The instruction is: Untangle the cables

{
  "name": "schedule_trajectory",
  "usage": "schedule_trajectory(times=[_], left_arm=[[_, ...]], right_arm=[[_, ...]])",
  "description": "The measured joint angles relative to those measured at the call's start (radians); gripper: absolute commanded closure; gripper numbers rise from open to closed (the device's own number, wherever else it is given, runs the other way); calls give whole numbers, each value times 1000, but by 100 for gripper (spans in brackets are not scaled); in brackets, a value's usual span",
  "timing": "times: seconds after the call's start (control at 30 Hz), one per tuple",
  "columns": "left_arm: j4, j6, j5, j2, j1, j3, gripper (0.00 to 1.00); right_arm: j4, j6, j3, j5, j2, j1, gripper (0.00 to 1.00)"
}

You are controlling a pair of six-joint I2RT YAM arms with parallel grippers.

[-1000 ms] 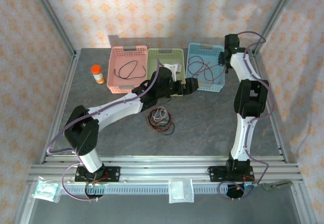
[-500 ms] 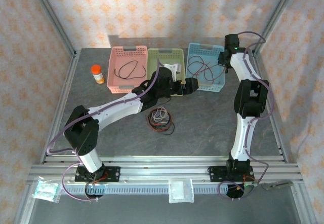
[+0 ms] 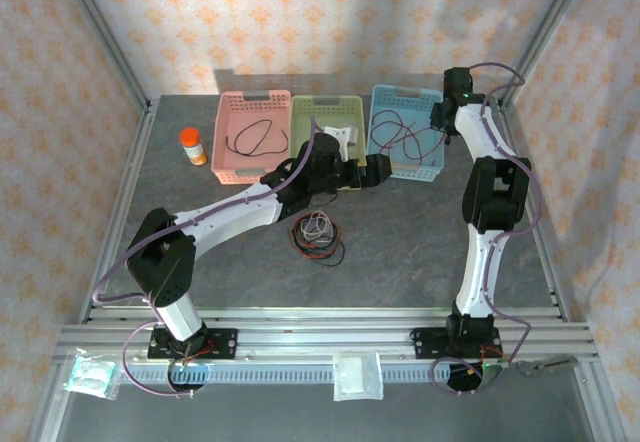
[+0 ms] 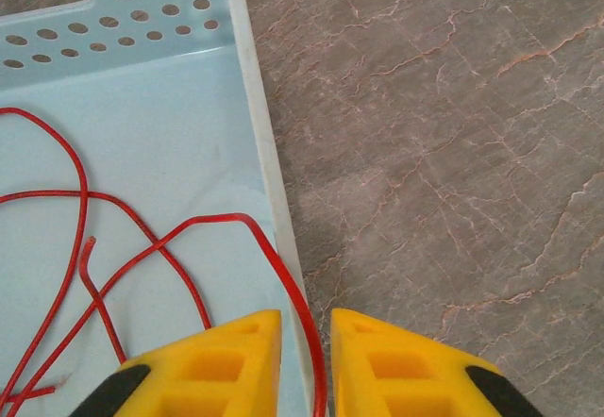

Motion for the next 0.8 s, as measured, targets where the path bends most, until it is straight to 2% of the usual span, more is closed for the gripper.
schedule_trajectory(times=[0.1, 0.17, 0.33, 0.67, 0.8], left_arm=[[0, 0, 0, 0, 0, 0, 1], [0, 0, 0, 0, 0, 0, 1], [0, 0, 0, 0, 0, -1, 1], [5, 0, 0, 0, 0, -7, 1], [5, 0, 0, 0, 0, -12, 1]], right_arm=[[0, 0, 0, -3, 0, 0, 69], [0, 2, 0, -3, 0, 0, 65], [0, 3, 0, -3, 0, 0, 70], [-27, 11, 0, -7, 15, 0, 70], [-31, 16, 0, -8, 29, 0, 76]])
